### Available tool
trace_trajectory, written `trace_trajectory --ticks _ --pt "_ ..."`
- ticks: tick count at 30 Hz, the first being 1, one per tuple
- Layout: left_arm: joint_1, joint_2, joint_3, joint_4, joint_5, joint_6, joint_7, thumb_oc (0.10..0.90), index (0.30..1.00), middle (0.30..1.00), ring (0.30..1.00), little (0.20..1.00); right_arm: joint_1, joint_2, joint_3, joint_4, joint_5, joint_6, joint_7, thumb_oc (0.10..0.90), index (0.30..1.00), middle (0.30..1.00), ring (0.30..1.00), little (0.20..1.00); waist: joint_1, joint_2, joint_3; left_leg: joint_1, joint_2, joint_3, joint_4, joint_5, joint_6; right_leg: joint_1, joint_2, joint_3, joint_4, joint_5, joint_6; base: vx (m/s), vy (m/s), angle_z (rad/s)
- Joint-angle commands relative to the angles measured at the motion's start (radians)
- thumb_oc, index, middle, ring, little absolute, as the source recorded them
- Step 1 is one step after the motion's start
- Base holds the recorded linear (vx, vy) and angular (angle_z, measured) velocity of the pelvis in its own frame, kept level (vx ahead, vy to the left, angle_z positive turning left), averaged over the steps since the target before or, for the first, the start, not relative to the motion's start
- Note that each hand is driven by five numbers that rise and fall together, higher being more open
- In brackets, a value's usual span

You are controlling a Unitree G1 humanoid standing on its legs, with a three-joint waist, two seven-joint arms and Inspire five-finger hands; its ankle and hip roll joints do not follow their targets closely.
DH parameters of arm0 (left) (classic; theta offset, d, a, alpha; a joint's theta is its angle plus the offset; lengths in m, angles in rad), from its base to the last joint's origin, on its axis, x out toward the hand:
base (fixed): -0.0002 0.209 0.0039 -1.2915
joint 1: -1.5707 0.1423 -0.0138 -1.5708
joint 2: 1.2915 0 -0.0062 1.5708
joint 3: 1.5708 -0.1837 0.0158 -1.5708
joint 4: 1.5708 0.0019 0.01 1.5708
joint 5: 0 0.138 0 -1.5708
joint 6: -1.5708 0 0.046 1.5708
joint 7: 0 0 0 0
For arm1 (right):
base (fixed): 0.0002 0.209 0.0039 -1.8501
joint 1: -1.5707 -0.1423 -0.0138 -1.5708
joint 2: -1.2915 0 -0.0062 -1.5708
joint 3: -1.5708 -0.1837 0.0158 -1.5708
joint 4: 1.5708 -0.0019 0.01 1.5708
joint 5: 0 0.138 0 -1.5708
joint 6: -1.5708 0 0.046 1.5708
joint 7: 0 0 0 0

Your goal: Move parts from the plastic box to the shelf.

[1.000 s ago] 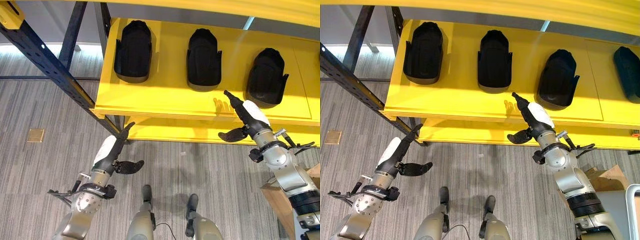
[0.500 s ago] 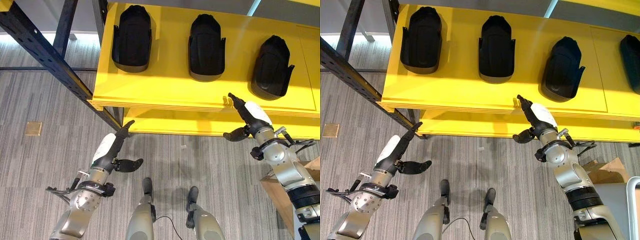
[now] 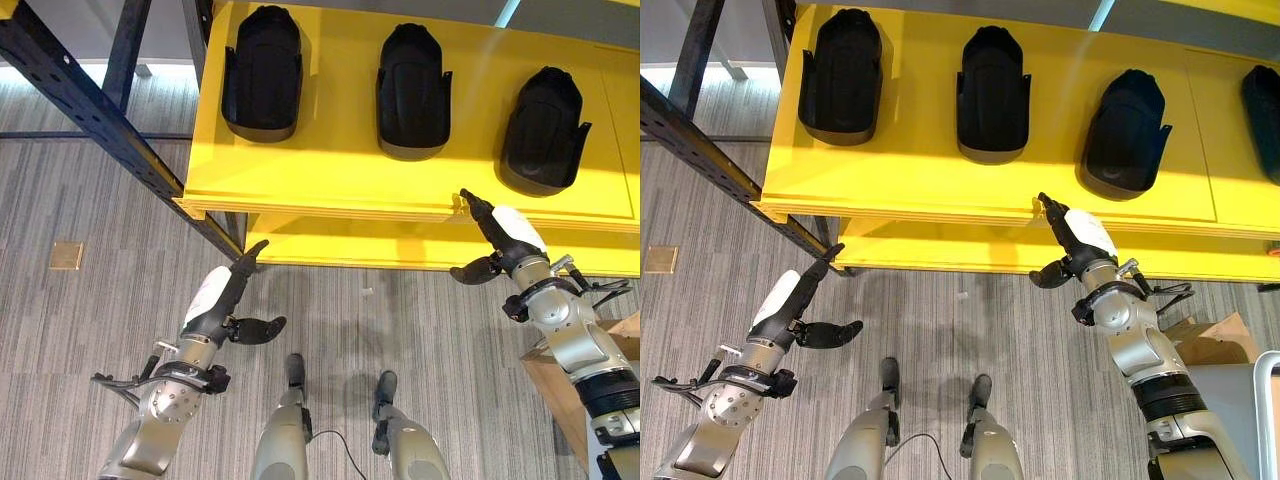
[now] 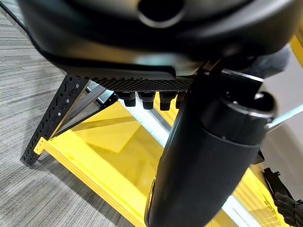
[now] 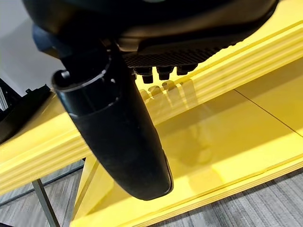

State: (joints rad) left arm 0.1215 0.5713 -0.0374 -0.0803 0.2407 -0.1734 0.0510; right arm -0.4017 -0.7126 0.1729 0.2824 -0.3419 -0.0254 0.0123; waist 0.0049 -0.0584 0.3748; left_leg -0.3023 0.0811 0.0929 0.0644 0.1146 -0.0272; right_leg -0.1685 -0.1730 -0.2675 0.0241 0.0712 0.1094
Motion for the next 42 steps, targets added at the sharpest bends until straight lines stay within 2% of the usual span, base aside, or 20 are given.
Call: trace_trajectory --ticks 1,18,22,32,33,38,42 --pt "-0.004 0.055 0.033 -0.102 -0.024 -0.055 0.013 0.900 1.000 1.000 1.000 1.000 -0.118 -0.062 -0.053 -0.036 -0.010 -0.024 -0.074 0.900 1.000 1.000 1.000 1.000 0.000 -0.047 -0.075 -0.052 0.064 -0.058 0.206 -0.196 -0.035 -0.051 -0.113 0.020 0.049 0.019 0.065 0.00 0.000 0.00" --pt "-0.006 0.084 0.045 -0.107 -0.026 -0.060 0.011 0.900 1.000 1.000 1.000 1.000 -0.141 -0.079 -0.021 0.008 0.007 -0.030 -0.078 0.900 1.000 1.000 1.000 1.000 0.012 -0.065 -0.073 -0.096 0.032 -0.049 0.257 -0.224 -0.016 -0.066 -0.142 0.027 0.044 0.048 0.075 -0.01 0.019 0.00" --pt "0.000 0.076 0.056 -0.107 -0.025 -0.062 0.014 0.900 1.000 1.000 1.000 1.000 -0.121 -0.080 -0.048 -0.010 0.052 -0.050 -0.088 0.900 1.000 1.000 1.000 1.000 0.005 -0.066 -0.073 -0.105 0.030 -0.043 0.272 -0.229 -0.013 -0.073 -0.147 0.031 0.045 0.050 0.074 -0.01 0.021 -0.04" --pt "-0.002 0.064 0.054 -0.089 -0.027 -0.065 0.035 0.900 1.000 1.000 1.000 1.000 -0.103 -0.081 -0.092 -0.029 0.038 -0.051 -0.127 0.900 1.000 1.000 1.000 1.000 0.000 -0.062 -0.083 -0.111 0.032 -0.045 0.277 -0.233 -0.010 -0.077 -0.145 0.033 0.046 0.047 0.074 0.00 0.000 0.00" --pt "0.345 0.115 0.146 -0.140 0.044 -0.098 -0.102 0.900 1.000 1.000 1.000 1.000 0.280 0.079 -0.042 -0.031 0.198 -0.071 -0.018 0.900 1.000 1.000 1.000 1.000 0.009 -0.035 -0.365 0.379 0.059 -0.014 -0.029 -0.228 -0.030 0.222 -0.129 -0.077 0.078 -0.088 0.066 0.00 0.000 0.00" --pt "0.335 0.128 0.143 -0.139 0.037 -0.096 -0.109 0.900 1.000 1.000 1.000 1.000 0.266 0.045 -0.063 -0.051 0.180 -0.067 -0.022 0.900 1.000 1.000 1.000 1.000 0.002 -0.029 -0.366 0.380 0.071 -0.009 -0.028 -0.223 -0.036 0.217 -0.123 -0.060 0.079 -0.088 0.063 0.00 -0.045 -0.07" --pt "0.333 0.138 0.124 -0.155 0.026 -0.095 -0.140 0.900 1.000 1.000 1.000 1.000 0.274 -0.038 -0.121 -0.104 0.171 -0.064 -0.013 0.900 1.000 1.000 1.000 1.000 -0.011 -0.025 -0.356 0.391 0.076 0.006 -0.033 -0.222 -0.040 0.214 -0.122 -0.042 0.071 -0.078 0.066 0.02 -0.051 -0.07"
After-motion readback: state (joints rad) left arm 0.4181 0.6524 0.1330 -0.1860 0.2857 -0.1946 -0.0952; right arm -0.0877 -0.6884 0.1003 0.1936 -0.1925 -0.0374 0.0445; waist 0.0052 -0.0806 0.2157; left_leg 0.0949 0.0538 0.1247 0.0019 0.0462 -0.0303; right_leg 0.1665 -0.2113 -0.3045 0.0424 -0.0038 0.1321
